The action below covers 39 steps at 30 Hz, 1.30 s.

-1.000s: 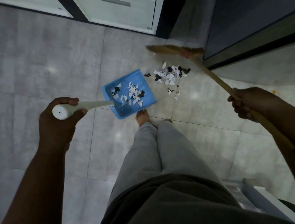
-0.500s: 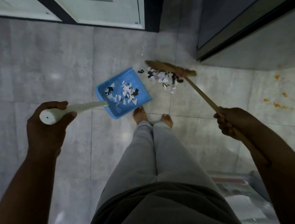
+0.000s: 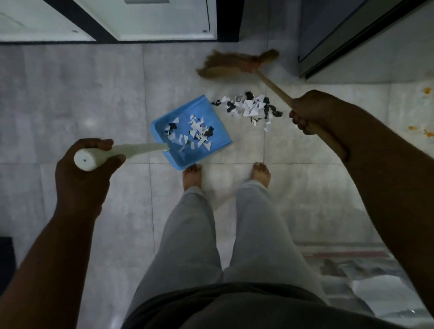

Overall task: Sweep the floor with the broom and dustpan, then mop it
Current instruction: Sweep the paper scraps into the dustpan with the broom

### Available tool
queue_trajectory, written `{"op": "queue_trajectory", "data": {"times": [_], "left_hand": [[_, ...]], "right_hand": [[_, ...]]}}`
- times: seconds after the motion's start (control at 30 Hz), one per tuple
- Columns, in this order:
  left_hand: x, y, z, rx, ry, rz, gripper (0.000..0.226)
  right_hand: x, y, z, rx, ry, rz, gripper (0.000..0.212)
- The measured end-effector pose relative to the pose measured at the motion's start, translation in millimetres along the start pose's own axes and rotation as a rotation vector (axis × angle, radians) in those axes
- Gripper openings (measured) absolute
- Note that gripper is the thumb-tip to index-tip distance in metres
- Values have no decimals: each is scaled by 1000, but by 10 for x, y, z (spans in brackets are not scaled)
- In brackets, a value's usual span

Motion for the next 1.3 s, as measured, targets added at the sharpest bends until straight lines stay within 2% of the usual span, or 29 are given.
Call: {"op": "queue_trajectory", "data": {"times": [0.23,0.47,0.67,0.87,1.07,1.3], "left_hand": [[-94,-431,-218,-98,-14,6,34],[-251,-802,-359,-156,-19,20,30],[-166,-1056,-234,-221,-25,151,36],[-16,-1256,13,-245,-140,214,37],[61,-1334,132,-252,-185,253,38],[180,-1324,424,-250,-203,301,39]], "right_hand": [[804,563,106,34,-187,118,34],[1404,1191,173,-40,-555,129,34],[1547,1029,218,-49,-831,146,34],[1688,687,274,-84,-1042,171,38],[1793,557,466,-40,-1077,241,36],[1682,845,931,-114,-877,208,31]]}}
Point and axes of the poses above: each hand's wrist, its own y-axis away from the middle knuckle, its own z-axis out of the palm, x = y × z, the point moved 7 cm from there along -y, towards the middle knuckle, and after that the axes turned 6 degrees about -y, right-handed, at the moved point
